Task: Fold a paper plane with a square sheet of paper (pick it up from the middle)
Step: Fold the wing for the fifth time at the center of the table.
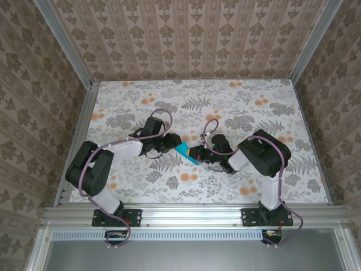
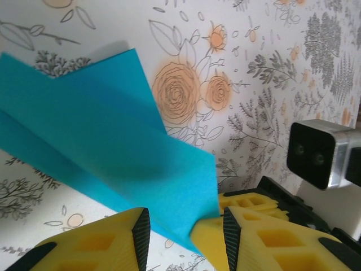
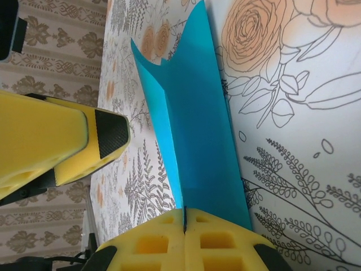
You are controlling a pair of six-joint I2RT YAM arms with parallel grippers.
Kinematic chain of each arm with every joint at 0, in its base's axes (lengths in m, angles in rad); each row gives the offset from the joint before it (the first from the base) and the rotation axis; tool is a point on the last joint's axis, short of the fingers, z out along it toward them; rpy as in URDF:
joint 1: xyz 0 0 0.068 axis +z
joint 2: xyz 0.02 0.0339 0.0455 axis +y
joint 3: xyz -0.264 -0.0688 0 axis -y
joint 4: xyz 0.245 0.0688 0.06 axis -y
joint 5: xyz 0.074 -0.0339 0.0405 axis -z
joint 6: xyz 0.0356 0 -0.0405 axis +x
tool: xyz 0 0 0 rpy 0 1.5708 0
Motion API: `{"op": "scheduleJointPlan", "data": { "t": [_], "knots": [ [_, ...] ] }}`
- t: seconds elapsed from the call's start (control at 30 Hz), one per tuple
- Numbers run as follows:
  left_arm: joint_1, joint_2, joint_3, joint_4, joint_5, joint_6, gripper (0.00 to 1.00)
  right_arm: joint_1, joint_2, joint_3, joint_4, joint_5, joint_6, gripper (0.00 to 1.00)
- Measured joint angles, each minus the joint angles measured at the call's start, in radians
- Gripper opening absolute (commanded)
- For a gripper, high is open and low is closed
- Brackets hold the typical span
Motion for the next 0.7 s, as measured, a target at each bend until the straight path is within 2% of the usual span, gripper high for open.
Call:
{"op": "scheduleJointPlan", "data": {
  "t": [0.7],
  "knots": [
    [-0.006,0.046,0.004,0.048,0.024,0.015,0.4,-0.022,0.043,0.017,0.04,-0.066,0.116,0.02]
  ]
}}
